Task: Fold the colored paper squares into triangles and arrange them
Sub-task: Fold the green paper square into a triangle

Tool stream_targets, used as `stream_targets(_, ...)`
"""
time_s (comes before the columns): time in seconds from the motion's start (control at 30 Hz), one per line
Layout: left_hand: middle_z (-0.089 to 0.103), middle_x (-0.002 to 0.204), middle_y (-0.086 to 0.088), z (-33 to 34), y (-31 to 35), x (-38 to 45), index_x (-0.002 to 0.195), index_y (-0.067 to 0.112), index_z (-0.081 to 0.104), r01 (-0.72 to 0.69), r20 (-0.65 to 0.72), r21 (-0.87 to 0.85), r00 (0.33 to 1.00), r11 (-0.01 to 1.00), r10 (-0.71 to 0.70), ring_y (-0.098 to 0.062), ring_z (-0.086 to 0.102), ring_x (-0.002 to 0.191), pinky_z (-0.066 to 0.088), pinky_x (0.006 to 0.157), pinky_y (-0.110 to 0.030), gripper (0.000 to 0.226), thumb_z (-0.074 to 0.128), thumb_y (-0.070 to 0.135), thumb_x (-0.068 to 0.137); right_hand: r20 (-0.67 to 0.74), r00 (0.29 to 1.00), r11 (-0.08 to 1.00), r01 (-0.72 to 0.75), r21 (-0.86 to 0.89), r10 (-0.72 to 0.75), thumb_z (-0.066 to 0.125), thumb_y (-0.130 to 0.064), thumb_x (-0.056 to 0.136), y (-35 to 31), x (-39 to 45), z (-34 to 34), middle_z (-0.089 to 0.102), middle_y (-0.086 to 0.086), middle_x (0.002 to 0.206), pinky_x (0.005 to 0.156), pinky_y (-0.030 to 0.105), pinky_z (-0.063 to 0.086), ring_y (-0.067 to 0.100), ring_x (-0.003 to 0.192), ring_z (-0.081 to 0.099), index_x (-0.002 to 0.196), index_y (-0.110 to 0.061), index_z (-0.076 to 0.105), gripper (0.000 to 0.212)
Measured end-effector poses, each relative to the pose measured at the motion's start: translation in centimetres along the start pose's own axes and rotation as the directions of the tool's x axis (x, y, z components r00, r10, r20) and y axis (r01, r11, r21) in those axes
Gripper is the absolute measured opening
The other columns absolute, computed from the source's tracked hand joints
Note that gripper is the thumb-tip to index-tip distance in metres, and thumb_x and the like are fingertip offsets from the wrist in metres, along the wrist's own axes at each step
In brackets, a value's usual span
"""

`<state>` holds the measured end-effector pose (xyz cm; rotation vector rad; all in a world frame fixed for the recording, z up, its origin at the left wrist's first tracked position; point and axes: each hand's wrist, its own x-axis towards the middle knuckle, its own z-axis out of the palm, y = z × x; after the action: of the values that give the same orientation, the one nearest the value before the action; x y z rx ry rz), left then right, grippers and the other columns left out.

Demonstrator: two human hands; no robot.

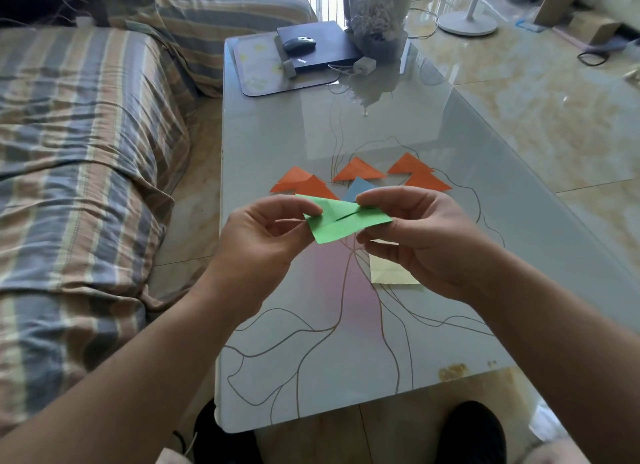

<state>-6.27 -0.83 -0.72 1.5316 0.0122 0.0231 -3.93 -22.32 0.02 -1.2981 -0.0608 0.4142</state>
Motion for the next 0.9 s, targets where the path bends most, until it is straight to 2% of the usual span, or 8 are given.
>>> stream_targets(0.1,0.078,0.093,-0.016,0.1,0.1,-0.2,0.1,0.012,0.077,-0.031,0.029,-0.003,0.999,1.0,0.031,-0.028,0.074,0.087,0.062,0.088,-0.042,0.017,0.076,0.011,0.082,-0.05,0.991,0.989,0.123,-0.081,-0.128,0.08,-0.013,0.068,0.3,0.0,0.2,0.078,0.013,0.095,0.094,0.05,0.057,0.031,0.083,0.072,0.087,-0.023,0.084,0.022)
stream_targets(0.17,0.08,0.097,-0.008,0.3,0.1,-0.5,0.101,0.012,0.076,-0.06,0.064,0.029,0.996,0.998,0.058,-0.025,0.077,0.091,0.062,0.087,-0.036,0.018,0.075,0.001,0.086,-0.065,0.975,0.97,0.203,-0.134,-0.213,0.08,-0.01,0.071,0.4,0.1,0.2,0.079,0.01,0.094,0.088,0.042,0.063,0.028,0.085,0.074,0.089,-0.02,0.083,0.02)
stream_targets(0.23,0.08,0.103,-0.002,0.5,0.1,-0.7,0.102,0.012,0.076,-0.105,0.082,0.046,0.992,0.993,0.101,-0.022,0.077,0.098,0.061,0.087,-0.029,0.022,0.075,-0.002,0.086,-0.067,0.958,0.946,0.263,-0.189,-0.28,0.079,-0.001,0.076,0.3,0.0,0.2,0.08,0.004,0.092,0.081,0.028,0.061,0.02,0.084,0.076,0.094,-0.013,0.08,0.022)
stream_targets(0.3,0.08,0.107,0.001,0.5,0.3,-0.7,0.106,0.014,0.075,-0.115,0.089,0.02,0.99,0.993,0.113,-0.02,0.077,0.102,0.059,0.089,-0.026,0.025,0.076,0.0,0.084,-0.049,0.935,0.895,0.319,-0.311,-0.351,0.08,0.004,0.079,0.5,0.0,0.0,0.081,0.0,0.093,0.079,0.022,0.058,0.019,0.082,0.076,0.097,-0.015,0.079,0.026)
stream_targets(0.37,0.08,0.109,0.001,0.5,0.4,-0.6,0.11,0.014,0.074,-0.098,0.102,0.01,0.99,0.995,0.097,-0.019,0.076,0.104,0.059,0.09,-0.026,0.029,0.076,0.003,0.083,-0.032,0.917,0.83,0.346,-0.438,-0.399,0.083,0.0,0.08,0.6,0.0,-0.1,0.08,-0.002,0.094,0.078,0.024,0.058,0.023,0.083,0.076,0.098,-0.021,0.08,0.028)
stream_targets(0.53,0.079,0.111,-0.002,0.3,0.1,-0.6,0.109,0.016,0.075,-0.093,0.127,0.021,0.988,0.995,0.09,-0.023,0.075,0.107,0.06,0.095,-0.035,0.031,0.078,0.007,0.08,0.003,0.885,0.749,0.395,-0.532,-0.465,0.087,0.0,0.078,1.0,0.2,0.0,0.078,-0.002,0.095,0.08,0.032,0.063,0.024,0.081,0.072,0.092,-0.024,0.082,0.028)
stream_targets(0.73,0.08,0.106,-0.003,0.3,-0.1,-0.5,0.111,0.008,0.074,-0.097,0.107,0.011,0.99,0.995,0.095,-0.021,0.076,0.103,0.059,0.09,-0.027,0.031,0.075,-0.007,0.083,0.029,0.899,0.793,0.401,-0.46,-0.438,0.087,-0.013,0.076,1.1,0.0,0.3,0.079,-0.001,0.094,0.079,0.035,0.063,0.028,0.08,0.075,0.093,-0.023,0.08,0.02)
stream_targets(0.9,0.081,0.1,0.0,0.6,0.3,-0.7,0.102,0.011,0.075,-0.124,0.075,0.038,0.99,0.992,0.121,-0.019,0.077,0.098,0.06,0.087,-0.026,0.024,0.079,0.005,0.079,0.028,0.894,0.777,0.404,-0.482,-0.447,0.087,-0.005,0.078,1.1,0.2,0.2,0.079,0.0,0.091,0.081,0.045,0.063,0.027,0.08,0.074,0.09,-0.023,0.081,0.023)
